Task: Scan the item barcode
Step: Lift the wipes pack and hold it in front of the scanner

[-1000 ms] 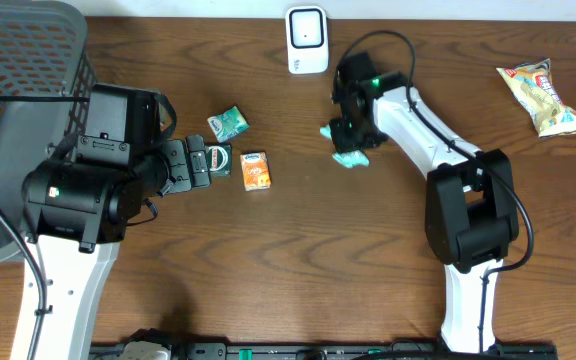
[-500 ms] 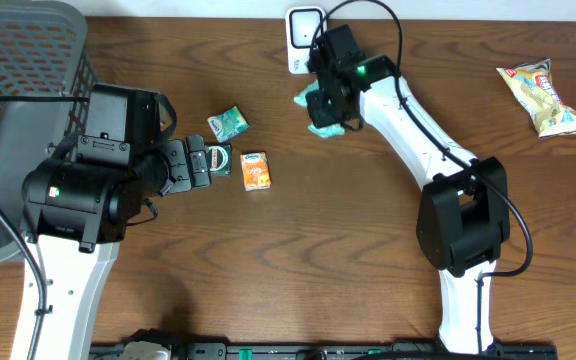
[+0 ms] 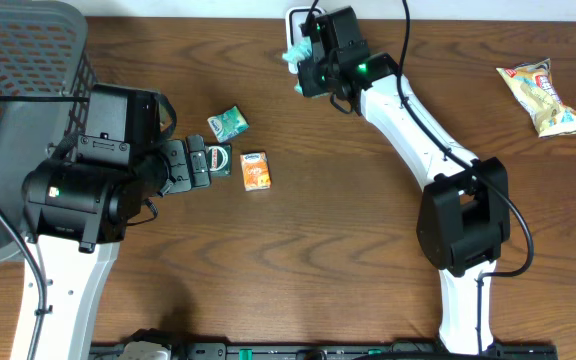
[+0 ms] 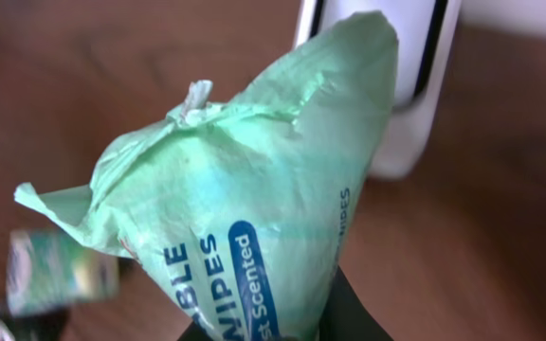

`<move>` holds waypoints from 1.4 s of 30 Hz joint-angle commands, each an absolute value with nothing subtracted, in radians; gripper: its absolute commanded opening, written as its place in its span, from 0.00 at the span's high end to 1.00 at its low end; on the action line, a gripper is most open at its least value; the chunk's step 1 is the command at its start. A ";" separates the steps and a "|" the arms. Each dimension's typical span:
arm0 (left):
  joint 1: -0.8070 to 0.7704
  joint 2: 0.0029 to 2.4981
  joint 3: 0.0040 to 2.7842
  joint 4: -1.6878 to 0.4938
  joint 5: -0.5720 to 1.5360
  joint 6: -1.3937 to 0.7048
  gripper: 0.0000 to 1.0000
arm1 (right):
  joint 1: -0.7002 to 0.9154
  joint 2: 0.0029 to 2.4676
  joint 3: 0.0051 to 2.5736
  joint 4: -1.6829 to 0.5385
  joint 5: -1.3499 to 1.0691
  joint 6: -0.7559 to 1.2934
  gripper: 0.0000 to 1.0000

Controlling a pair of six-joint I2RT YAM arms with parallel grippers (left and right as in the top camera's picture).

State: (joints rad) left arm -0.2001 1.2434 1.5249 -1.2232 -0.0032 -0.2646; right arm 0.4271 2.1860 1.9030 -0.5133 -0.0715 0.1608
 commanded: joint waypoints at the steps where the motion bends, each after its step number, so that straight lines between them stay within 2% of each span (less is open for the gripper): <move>1: -0.202 1.242 1.536 -1.224 -0.012 -0.263 0.02 | 0.424 2.184 1.927 -0.416 -0.072 0.195 0.99; 9: -0.202 1.242 1.536 -1.224 -0.012 -0.263 0.02 | 0.424 2.221 1.927 -0.176 0.111 0.128 0.99; 14: -0.202 1.242 1.536 -1.224 -0.012 -0.263 0.02 | 0.424 2.326 1.927 0.086 0.122 -0.027 0.99; 20: -0.202 1.242 1.536 -1.224 -0.012 -0.263 0.02 | 0.412 2.444 1.927 0.254 0.124 -0.046 0.99; 35: -0.202 1.242 1.536 -1.224 -0.012 -0.263 0.03 | 0.409 2.431 1.930 0.270 0.229 -0.001 0.99; 42: -0.202 1.242 1.536 -1.224 -0.012 -0.263 0.02 | 0.345 2.315 1.930 0.054 0.274 0.011 0.99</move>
State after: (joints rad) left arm -0.2001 1.2434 1.5249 -1.2232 -0.0032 -0.2646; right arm 0.3992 2.4416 1.9160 0.1135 0.2184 -0.0090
